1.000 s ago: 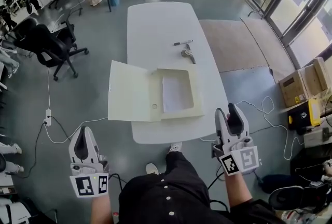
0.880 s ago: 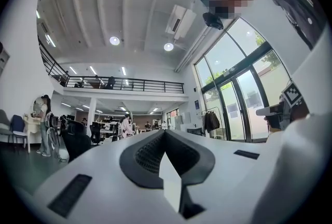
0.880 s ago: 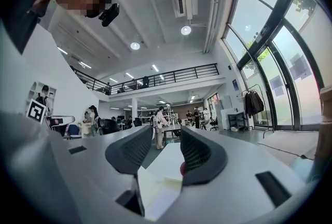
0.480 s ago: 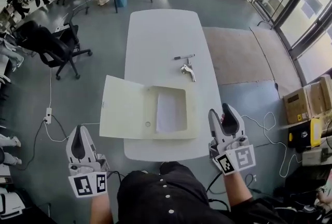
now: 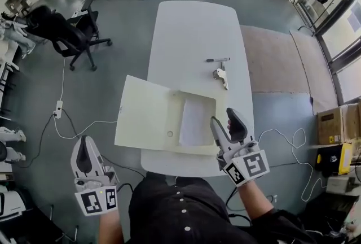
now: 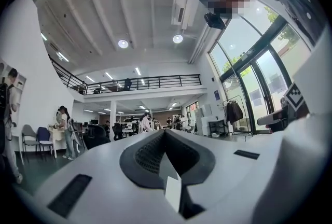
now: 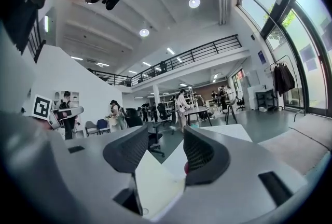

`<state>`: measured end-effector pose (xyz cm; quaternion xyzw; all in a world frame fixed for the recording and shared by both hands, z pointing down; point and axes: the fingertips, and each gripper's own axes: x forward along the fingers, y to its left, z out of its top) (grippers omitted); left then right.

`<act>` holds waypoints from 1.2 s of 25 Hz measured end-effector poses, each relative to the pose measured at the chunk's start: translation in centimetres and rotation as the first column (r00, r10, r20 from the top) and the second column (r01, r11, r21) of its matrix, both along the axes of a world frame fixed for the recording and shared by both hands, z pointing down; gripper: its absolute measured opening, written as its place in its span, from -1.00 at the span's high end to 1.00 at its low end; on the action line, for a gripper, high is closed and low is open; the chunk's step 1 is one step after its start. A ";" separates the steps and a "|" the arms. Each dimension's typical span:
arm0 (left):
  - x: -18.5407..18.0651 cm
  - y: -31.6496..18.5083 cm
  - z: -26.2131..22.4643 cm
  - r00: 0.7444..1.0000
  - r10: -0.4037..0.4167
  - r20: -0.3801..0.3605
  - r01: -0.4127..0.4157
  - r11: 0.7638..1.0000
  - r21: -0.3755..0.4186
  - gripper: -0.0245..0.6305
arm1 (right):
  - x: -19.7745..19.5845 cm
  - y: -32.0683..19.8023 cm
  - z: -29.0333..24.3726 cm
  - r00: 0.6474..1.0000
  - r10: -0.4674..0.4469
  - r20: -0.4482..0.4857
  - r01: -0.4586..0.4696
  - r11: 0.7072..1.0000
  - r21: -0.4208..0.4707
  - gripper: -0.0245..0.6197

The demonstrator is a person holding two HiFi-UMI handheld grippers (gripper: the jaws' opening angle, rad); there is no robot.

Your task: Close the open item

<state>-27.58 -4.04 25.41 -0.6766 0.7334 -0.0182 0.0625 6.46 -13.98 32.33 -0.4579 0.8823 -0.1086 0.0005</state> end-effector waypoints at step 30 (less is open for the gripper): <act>-12.8 2.0 11.3 0.998 -0.044 -0.054 0.025 0.950 -0.312 0.87 | -35.6 0.9 19.4 0.971 -0.090 -0.222 -0.032 0.869 -0.494 -0.20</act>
